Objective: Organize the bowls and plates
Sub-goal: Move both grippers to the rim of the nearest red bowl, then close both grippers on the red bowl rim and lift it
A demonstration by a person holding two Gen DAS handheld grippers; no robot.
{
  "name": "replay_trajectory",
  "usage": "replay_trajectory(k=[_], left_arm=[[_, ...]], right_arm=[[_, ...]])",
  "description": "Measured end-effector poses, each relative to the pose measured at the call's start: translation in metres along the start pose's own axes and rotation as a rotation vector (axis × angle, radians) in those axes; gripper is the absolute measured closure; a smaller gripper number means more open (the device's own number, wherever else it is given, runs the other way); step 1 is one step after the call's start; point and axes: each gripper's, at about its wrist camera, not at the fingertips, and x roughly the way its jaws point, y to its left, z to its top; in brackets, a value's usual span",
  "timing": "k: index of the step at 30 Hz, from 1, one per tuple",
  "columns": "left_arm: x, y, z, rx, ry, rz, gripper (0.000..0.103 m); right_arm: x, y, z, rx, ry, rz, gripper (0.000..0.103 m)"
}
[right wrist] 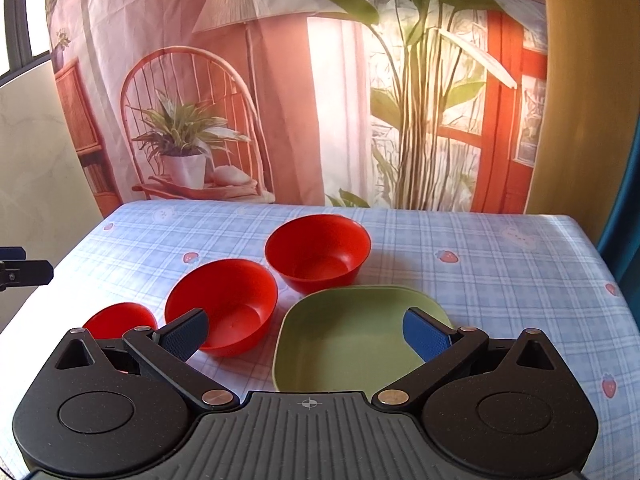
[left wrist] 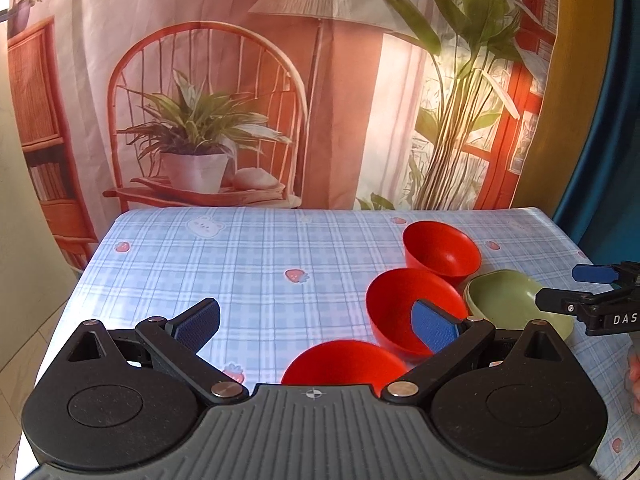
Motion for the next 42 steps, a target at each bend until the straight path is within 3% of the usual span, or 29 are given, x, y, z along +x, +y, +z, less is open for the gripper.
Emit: replay_trajectory(k=[6,9,14,21,22,28,33,42], left_arm=[[0.052,-0.026,0.028,0.029,0.009,-0.062,0.003],[0.096,-0.041,0.036,0.017,0.063,-0.119,0.016],[0.157,-0.055,0.041,-0.011,0.151,-0.169,0.041],[0.208,-0.067,0.041,-0.015,0.234,-0.192,0.055],[0.213,-0.067,0.040,-0.017,0.246,-0.197,0.062],[0.230,-0.072,0.032,0.002,0.287,-0.217,0.083],[0.229,-0.073,0.032,0.004,0.276,-0.227,0.083],[0.202,-0.076,0.044,0.031,0.230,-0.211,0.083]], right_arm=[[0.032,-0.022,0.023,-0.017,-0.005,-0.014,0.000],[0.056,-0.034,0.032,-0.006,0.020,-0.014,0.002],[0.097,-0.048,0.042,0.037,0.090,0.005,0.026],[0.134,-0.059,0.044,0.101,0.148,0.031,0.056],[0.138,-0.061,0.044,0.113,0.154,0.040,0.059],[0.150,-0.066,0.042,0.148,0.181,0.065,0.074],[0.153,-0.067,0.041,0.167,0.190,0.080,0.087],[0.136,-0.061,0.049,0.165,0.145,0.081,0.087]])
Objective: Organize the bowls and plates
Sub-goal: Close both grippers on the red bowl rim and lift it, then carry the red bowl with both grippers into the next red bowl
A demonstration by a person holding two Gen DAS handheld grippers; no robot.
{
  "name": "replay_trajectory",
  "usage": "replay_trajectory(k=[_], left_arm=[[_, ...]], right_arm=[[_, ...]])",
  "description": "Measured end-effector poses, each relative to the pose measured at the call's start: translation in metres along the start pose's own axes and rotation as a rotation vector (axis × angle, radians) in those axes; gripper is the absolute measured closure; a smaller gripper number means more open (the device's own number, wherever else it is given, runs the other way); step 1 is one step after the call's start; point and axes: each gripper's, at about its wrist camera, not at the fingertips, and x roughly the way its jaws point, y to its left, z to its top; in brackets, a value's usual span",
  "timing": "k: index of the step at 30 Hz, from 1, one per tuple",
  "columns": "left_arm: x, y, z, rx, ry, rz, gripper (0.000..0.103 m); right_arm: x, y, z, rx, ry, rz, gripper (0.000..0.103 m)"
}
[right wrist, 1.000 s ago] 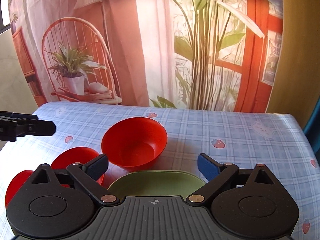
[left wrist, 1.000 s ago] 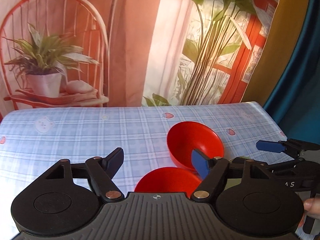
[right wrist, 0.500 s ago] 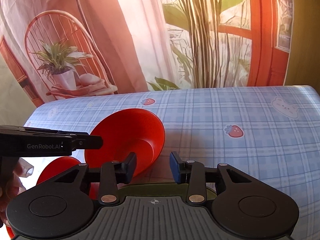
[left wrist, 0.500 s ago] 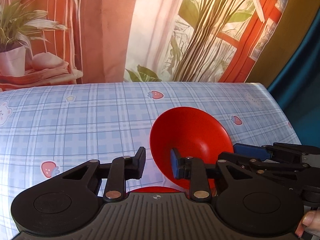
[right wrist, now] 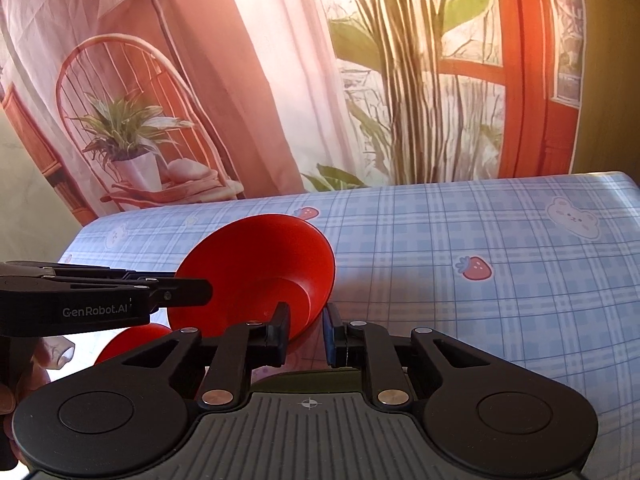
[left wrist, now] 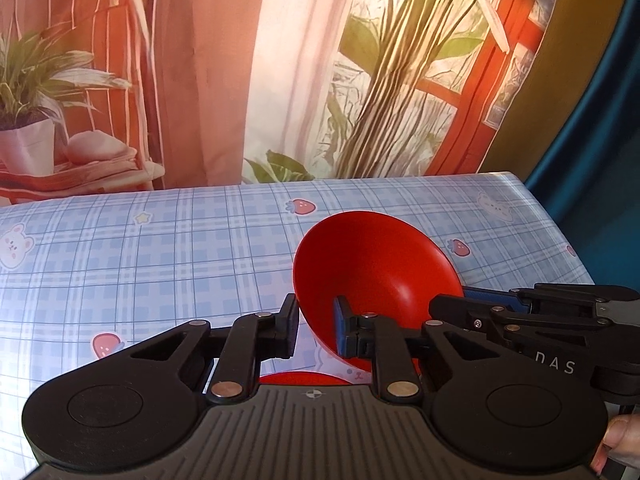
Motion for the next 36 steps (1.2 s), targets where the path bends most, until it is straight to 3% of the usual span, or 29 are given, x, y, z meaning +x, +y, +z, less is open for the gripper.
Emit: replay_trajectory(k=[9,20,36], left_arm=[[-0.051,-0.006,-0.003,0.034,-0.054,0.024,0.083],[-0.089,0.004,-0.032,0.035,-0.058,0.045,0.083],[-0.082,0.023,-0.059,0.025,-0.010,0.064,0.083]], right_arm=[[-0.030,0.020,0.001,-0.014,-0.039,0.028,0.087],[-0.052,0.056,-0.019,-0.060,-0.037,0.041,0.087],[-0.035,0.083,-0.049,-0.105,0.021,0.044,0.086]])
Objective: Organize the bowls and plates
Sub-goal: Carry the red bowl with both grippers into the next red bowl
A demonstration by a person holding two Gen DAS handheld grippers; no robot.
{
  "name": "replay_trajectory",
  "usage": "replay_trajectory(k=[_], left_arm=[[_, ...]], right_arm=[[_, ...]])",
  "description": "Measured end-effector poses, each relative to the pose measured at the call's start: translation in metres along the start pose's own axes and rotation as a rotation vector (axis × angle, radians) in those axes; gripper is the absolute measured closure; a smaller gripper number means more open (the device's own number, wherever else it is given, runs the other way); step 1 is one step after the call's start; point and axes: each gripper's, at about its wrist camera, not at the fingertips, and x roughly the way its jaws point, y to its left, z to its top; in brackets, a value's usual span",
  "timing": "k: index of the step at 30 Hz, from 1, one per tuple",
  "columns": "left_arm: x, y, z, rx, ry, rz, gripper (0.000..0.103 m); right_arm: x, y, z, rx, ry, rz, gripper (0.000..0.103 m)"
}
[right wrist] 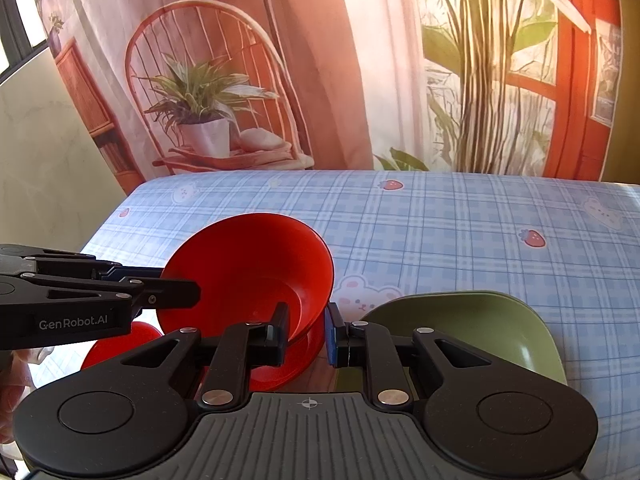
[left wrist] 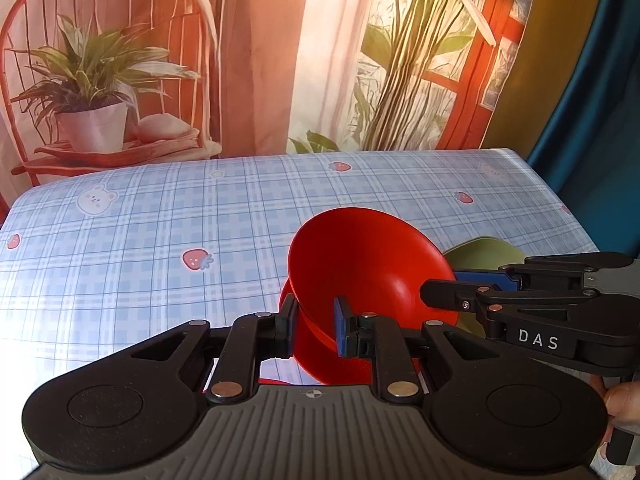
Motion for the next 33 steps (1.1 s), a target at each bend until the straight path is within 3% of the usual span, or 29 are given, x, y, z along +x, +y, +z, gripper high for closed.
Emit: replay_trajectory(k=[10,13,16,33], left_arm=[[0.005,0.003,-0.007,-0.009,0.024,-0.003,0.082],[0.003,0.005,-0.008,-0.017,0.025,0.006,0.076],[-0.004,0.005,-0.008,-0.025,0.010,0.013,0.067],[-0.066,0.043,-0.051,-0.030,-0.035,0.066,0.066]], right_arm=[[0.006,0.003,-0.004,-0.007,0.027,-0.002,0.084],[0.006,0.003,-0.006,0.000,0.034,-0.003,0.077],[0.002,0.004,-0.008,0.000,0.030,-0.005,0.077],[-0.024,0.048,-0.029,-0.040,0.015,0.051,0.076]])
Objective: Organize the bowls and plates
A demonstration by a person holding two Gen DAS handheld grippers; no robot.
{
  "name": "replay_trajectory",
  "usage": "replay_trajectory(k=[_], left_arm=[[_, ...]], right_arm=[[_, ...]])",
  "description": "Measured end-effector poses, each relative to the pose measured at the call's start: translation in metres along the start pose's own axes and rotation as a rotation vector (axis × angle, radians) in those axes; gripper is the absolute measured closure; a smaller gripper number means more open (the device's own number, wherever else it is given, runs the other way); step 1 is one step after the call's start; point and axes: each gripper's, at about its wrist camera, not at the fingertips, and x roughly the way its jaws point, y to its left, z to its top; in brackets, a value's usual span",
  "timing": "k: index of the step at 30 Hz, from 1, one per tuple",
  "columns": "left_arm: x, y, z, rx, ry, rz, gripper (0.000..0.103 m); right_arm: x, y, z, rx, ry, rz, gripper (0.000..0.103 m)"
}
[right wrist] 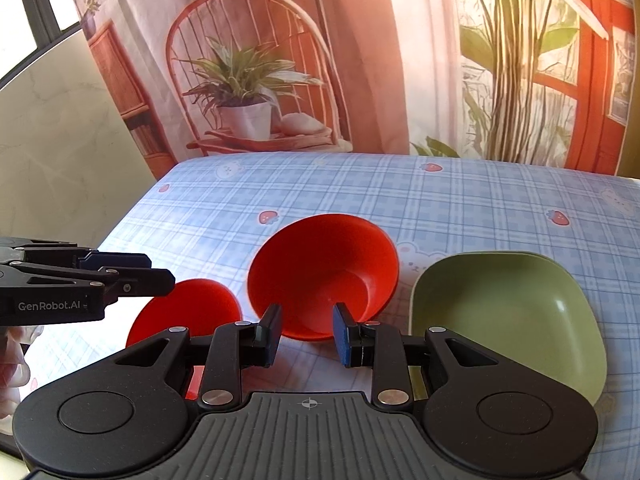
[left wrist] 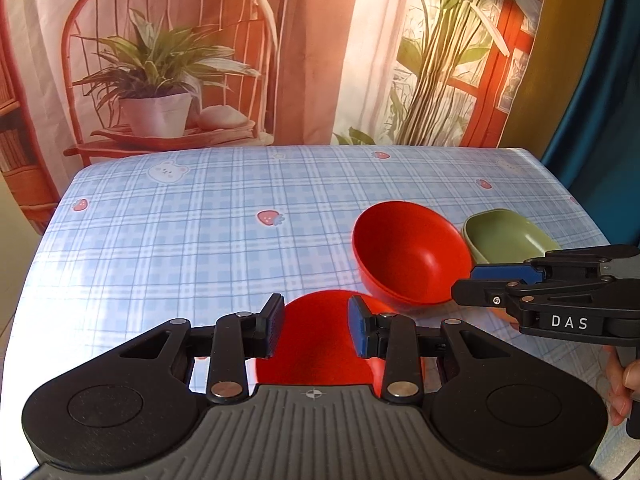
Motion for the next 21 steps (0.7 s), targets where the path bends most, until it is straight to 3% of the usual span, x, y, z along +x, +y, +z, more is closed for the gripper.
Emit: replay_trajectory(k=[10,21], left_arm=[[-0.008,0.022,-0.026,-0.059,-0.017,0.001,0.066],[-0.002,0.034,-0.048,-0.126,-0.015,-0.043,0.066]], right_arm=[[0.010,0.042,-0.016,-0.073,0.040,0.033,0.076],[0.028,0.050,-0.025,-0.084,0.093,0.007,0.076]])
